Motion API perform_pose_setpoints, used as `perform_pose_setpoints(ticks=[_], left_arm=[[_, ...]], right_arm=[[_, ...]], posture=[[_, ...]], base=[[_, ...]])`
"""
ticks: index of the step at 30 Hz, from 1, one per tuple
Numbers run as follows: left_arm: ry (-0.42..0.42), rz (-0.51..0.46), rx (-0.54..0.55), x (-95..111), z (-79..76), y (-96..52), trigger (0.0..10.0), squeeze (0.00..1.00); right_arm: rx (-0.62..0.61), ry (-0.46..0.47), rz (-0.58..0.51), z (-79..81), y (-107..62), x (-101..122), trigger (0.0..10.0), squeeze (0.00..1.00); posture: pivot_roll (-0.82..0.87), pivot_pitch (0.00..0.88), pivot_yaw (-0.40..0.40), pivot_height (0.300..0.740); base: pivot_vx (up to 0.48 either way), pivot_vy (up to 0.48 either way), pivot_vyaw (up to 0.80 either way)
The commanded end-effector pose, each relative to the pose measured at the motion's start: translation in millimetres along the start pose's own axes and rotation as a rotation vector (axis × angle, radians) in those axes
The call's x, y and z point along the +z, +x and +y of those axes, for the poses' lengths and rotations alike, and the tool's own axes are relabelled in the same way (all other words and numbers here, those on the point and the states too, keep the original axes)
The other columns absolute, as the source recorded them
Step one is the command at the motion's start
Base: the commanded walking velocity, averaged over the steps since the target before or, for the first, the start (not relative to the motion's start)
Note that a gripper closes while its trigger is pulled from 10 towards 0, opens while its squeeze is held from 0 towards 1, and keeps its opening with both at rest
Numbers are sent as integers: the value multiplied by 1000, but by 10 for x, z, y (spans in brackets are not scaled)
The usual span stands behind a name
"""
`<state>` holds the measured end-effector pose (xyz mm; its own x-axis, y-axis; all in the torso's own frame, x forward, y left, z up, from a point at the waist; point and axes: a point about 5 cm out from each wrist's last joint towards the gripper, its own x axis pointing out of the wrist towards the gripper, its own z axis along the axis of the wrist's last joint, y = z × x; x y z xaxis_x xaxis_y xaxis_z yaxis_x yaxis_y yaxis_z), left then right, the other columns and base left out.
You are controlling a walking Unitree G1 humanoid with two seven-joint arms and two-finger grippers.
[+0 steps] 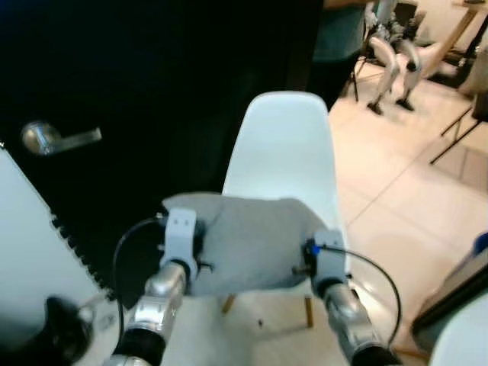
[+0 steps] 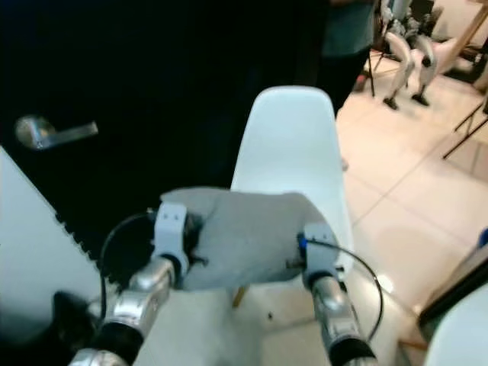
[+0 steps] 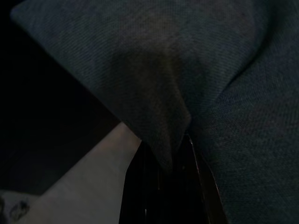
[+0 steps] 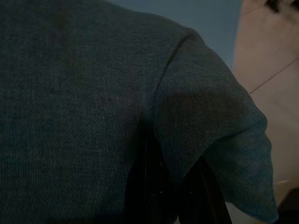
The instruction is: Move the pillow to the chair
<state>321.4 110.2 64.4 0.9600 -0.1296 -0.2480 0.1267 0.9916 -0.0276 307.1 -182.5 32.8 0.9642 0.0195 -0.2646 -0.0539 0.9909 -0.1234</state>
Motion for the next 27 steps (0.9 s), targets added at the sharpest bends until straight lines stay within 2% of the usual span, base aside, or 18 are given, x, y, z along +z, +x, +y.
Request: perform_pose_setpoints(ticks=[1,6,18,22,27], left_arm=[[7,-45,55,61,146,-10,10000,0],[9,-45,59,58,163,-13,10000,0],[21,-48,55,72,189,-1,10000,0],[23,-51,49,85,176,8,10000,0],[24,-52,45,91,171,13,10000,0]], right_arm=[[33,-5,-6,105,25,37,10000,0],[16,13,-9,71,34,55,10000,0],[15,16,-9,125,28,41,10000,0],[-4,28,-2,89,27,33,10000,0],[-9,24,-13,72,27,48,10000,0]], posture=[[27,60,-18,740],[27,61,-17,740],[36,59,2,740],[34,56,6,740],[35,57,8,740]], base=[[330,0,0],[331,0,-800],[331,0,0],[330,0,-800],[330,0,0]])
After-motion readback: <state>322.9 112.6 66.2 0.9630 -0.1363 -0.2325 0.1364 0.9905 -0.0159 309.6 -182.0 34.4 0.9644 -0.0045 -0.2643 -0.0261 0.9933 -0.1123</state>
